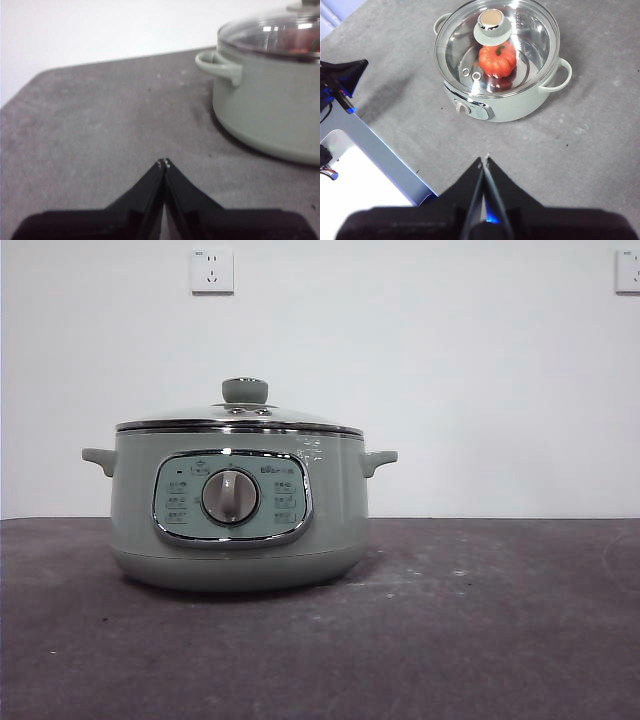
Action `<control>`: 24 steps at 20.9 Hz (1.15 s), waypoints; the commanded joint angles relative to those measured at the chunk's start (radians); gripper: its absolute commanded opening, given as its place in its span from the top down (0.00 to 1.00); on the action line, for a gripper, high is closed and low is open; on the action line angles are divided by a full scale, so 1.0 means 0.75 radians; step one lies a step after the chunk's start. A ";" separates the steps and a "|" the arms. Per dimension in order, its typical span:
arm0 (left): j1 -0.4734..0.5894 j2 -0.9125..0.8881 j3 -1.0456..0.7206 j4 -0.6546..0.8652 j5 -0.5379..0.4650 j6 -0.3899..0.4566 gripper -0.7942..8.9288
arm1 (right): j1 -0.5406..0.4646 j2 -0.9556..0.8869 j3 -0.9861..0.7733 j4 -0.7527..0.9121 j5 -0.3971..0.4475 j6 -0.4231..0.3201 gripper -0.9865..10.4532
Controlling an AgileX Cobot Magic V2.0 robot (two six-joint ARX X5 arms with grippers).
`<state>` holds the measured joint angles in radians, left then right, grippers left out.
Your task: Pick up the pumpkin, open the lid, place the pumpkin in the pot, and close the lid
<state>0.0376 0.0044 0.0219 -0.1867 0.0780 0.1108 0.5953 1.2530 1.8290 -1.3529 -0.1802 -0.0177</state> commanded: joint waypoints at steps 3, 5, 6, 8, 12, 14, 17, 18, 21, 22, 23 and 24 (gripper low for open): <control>0.004 -0.004 -0.014 -0.026 0.004 -0.015 0.92 | -0.001 -0.006 0.001 -0.015 0.003 0.012 0.91; 0.004 -0.004 -0.014 -0.022 0.003 -0.014 0.92 | -0.001 -0.006 0.001 -0.015 0.004 0.012 0.91; 0.004 -0.004 -0.014 -0.022 0.003 -0.014 0.92 | -0.001 -0.006 0.001 -0.015 0.004 0.012 0.91; 0.004 -0.004 -0.014 -0.022 0.003 -0.014 0.92 | -0.001 -0.006 0.001 -0.015 0.004 0.012 0.91; 0.004 -0.004 -0.014 -0.022 0.003 -0.014 0.92 | -0.001 -0.006 0.001 -0.015 0.003 0.012 0.91; 0.004 -0.004 -0.014 -0.022 0.003 -0.014 0.92 | -0.001 -0.006 0.001 -0.015 0.004 0.012 0.91; 0.004 -0.004 -0.014 -0.022 0.003 -0.014 0.92 | -0.001 -0.006 0.001 -0.013 0.004 0.012 0.91; 0.004 -0.004 -0.014 -0.022 0.003 -0.014 0.92 | -0.001 -0.005 0.001 -0.015 0.003 0.012 0.91; 0.004 -0.004 -0.014 -0.022 0.003 -0.014 0.92 | -0.060 -0.044 0.000 0.026 0.009 -0.080 0.91; 0.004 -0.004 -0.014 -0.022 0.003 -0.014 0.92 | -0.095 -0.077 -0.006 0.080 0.000 -0.082 0.91; 0.004 -0.004 -0.014 -0.022 0.003 -0.014 0.92 | -0.126 -0.126 -0.028 0.152 -0.007 -0.079 0.91; 0.004 -0.004 -0.014 -0.022 0.003 -0.014 0.92 | -0.161 -0.192 -0.077 0.243 -0.021 -0.057 0.91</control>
<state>0.0376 0.0044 0.0223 -0.1932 0.0784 0.1108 0.4774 1.1305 1.7878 -1.1851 -0.1898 -0.0631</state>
